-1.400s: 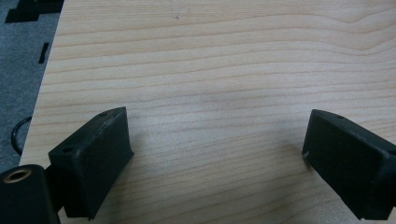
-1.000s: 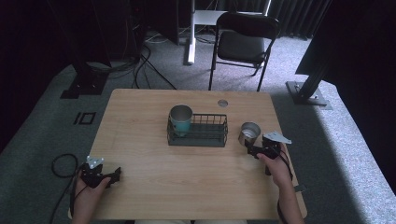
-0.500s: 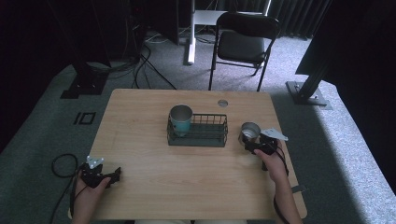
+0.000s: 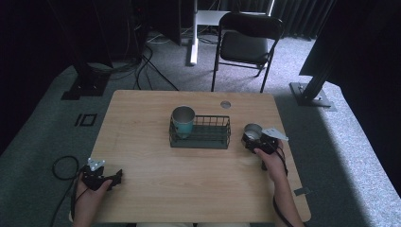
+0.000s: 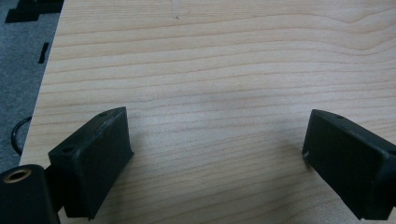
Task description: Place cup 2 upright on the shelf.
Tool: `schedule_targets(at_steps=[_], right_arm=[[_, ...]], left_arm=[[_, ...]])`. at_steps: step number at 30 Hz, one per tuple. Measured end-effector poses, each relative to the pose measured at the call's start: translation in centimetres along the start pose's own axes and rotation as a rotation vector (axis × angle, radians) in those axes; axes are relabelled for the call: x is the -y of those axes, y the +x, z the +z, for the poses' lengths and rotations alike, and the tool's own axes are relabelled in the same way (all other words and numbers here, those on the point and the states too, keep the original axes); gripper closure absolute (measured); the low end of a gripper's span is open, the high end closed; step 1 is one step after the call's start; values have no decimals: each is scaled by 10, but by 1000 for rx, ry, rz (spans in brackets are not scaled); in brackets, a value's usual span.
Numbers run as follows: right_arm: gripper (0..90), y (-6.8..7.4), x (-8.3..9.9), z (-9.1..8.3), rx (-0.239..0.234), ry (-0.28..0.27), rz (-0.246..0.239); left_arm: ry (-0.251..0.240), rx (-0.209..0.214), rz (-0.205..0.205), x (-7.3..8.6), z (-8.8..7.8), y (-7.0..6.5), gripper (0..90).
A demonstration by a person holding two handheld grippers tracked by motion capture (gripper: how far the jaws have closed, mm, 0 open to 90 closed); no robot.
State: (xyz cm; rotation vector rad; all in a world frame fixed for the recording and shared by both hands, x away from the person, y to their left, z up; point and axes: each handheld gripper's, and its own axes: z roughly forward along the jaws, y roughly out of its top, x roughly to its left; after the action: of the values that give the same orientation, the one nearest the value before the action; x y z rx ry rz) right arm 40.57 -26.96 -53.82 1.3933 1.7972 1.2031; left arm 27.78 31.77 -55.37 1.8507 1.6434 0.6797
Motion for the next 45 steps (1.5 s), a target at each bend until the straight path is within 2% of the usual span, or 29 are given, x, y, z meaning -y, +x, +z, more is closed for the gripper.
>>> schedule_targets(at_steps=[9, 15, 18, 32, 45], right_arm=[[120, 3, -1, 2, 2, -6, -8], [162, 3, -3, 2, 9, 4, -5], [180, 1, -6, 0, 30, 0, -2], [181, -1, -18, -13, 31, -8, -2], [181, 7, -48, -28, 11, -46, -30]], left_arm=[[0, 0, 0, 0, 0, 0, 84], [0, 0, 0, 0, 0, 0, 84], [0, 0, 0, 0, 0, 0, 84], [0, 0, 0, 0, 0, 0, 84], [0, 0, 0, 0, 0, 0, 84]])
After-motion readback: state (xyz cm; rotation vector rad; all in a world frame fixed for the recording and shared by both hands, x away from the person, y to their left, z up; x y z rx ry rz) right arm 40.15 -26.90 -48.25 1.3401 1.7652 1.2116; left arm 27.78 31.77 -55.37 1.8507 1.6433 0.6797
